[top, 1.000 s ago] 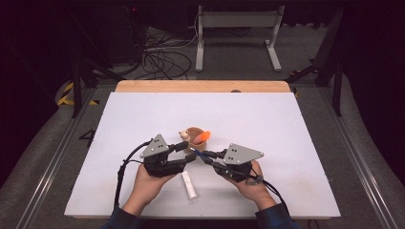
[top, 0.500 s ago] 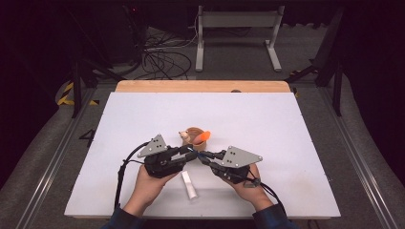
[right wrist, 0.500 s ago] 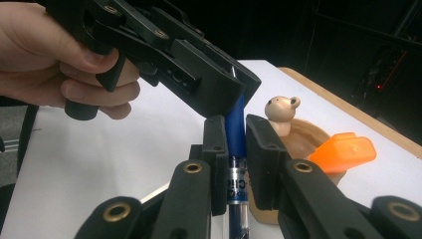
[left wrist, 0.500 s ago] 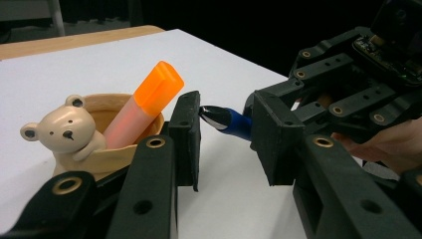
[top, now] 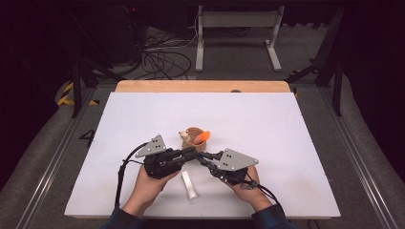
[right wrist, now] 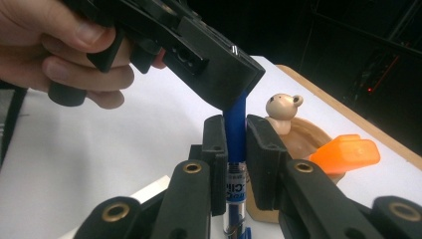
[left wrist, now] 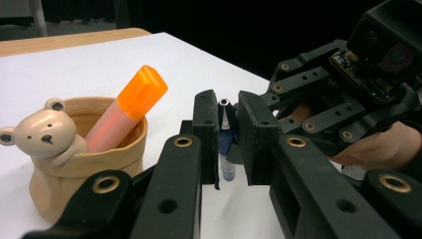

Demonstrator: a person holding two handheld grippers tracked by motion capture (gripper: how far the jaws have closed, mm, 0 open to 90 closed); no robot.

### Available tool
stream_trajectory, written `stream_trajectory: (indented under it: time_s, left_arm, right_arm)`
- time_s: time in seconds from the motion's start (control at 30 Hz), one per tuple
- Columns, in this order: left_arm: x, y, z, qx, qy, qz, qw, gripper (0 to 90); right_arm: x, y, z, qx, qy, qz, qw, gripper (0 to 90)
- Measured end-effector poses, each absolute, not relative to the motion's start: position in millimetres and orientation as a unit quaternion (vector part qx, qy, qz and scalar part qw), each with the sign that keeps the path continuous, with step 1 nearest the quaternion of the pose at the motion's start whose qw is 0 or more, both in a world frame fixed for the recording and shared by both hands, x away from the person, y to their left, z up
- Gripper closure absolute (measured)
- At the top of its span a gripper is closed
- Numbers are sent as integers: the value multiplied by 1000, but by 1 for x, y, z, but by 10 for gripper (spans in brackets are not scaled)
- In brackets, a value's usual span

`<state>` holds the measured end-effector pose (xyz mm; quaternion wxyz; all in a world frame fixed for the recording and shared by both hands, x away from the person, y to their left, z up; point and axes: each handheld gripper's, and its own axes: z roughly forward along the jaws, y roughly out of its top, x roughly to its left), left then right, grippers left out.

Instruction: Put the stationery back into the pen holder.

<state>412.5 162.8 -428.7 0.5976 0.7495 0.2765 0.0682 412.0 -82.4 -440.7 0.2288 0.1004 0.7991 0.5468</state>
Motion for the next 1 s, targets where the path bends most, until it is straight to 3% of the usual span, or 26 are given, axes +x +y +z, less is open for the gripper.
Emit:
stream_trajectory:
  time_s: [0.2, 0.77, 1.0]
  left_arm:
    - [410, 161, -426, 757, 272, 78, 589, 799]
    - [406, 160, -422, 766, 256, 107, 579, 784]
    - [408, 161, -422, 772, 258, 124, 567, 561]
  right_arm:
    - [411, -76, -442, 96, 814, 517, 248, 720]
    - [409, -70, -446, 107, 822, 492, 267, 799]
    - [415, -76, -446, 144, 806, 515, 252, 800]
